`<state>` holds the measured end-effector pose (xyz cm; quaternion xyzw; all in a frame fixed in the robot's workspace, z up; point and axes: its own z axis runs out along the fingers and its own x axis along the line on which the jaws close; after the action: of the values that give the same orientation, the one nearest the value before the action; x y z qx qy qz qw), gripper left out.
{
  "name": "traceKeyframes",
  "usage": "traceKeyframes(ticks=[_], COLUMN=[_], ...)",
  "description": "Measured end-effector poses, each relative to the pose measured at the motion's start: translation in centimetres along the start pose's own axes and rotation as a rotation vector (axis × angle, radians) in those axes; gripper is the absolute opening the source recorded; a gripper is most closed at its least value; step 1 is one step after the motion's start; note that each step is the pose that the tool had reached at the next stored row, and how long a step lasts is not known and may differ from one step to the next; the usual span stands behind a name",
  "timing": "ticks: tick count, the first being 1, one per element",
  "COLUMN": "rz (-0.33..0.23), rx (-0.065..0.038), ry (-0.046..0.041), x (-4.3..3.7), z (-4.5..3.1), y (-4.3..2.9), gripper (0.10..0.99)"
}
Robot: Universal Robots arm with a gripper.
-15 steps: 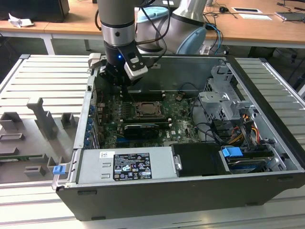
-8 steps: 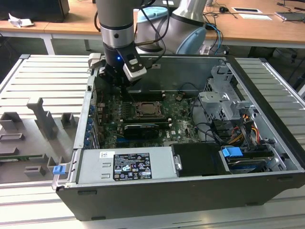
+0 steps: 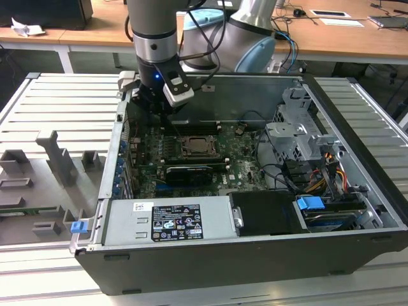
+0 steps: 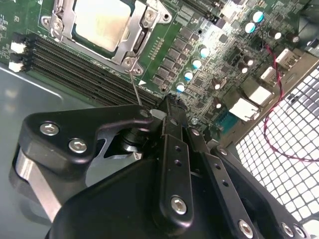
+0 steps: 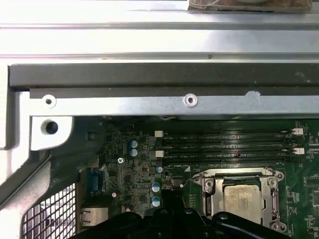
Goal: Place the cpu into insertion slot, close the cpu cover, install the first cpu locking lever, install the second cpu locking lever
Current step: 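Install the first cpu locking lever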
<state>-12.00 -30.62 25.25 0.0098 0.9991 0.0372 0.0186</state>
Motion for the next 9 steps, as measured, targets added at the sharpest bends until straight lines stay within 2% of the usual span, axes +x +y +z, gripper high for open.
traceKeyframes(ticks=[6, 9], rz=[0.000, 0.000], rx=[0.000, 0.000], ry=[0.0000, 0.0001], x=[0.06, 0.06], z=[0.05, 0.05], y=[0.68, 0.72], gripper=[0.106, 0.106])
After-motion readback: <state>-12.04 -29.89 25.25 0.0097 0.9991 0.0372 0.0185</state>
